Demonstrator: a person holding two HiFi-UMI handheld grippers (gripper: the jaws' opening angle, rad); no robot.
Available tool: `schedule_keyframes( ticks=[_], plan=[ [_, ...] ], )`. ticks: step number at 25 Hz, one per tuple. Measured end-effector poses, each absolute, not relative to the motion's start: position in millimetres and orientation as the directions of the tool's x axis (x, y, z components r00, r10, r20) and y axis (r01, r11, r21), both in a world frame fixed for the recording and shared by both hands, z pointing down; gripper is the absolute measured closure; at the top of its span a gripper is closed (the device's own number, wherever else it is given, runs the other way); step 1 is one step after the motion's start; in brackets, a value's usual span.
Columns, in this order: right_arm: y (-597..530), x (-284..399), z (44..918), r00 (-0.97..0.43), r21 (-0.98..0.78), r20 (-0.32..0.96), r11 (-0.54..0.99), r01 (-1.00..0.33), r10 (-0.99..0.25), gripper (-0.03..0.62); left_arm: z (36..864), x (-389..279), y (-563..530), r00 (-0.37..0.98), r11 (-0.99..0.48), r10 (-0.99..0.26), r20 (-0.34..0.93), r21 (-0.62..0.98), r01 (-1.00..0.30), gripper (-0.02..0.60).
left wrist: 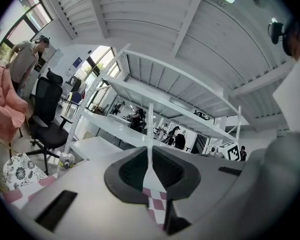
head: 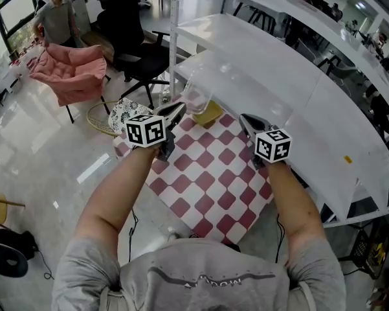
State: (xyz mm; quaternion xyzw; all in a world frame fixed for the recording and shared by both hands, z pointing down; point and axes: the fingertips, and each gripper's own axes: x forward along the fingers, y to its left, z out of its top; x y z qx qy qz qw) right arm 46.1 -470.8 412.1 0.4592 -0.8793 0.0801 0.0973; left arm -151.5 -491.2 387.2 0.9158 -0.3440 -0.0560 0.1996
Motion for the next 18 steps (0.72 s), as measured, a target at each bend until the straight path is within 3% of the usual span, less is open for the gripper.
schedule_keyframes(
  ticks=[9,18],
  plan=[
    [-442,51,394,-0.513,-0.095,0.214,0.505,-0.858,-0.831,0.568,370,-151,-454,0.780,-0.742,-0.624,0.041,0.283,-0.608,0.541],
    [-410,89,387,-0.543,-0.036,0.210,0.549,-0.835,-0.813,0.568,362,-105,-414,0.744,-0.728,-0.666,0.048,0.176,-0.663,0.541]
  ],
)
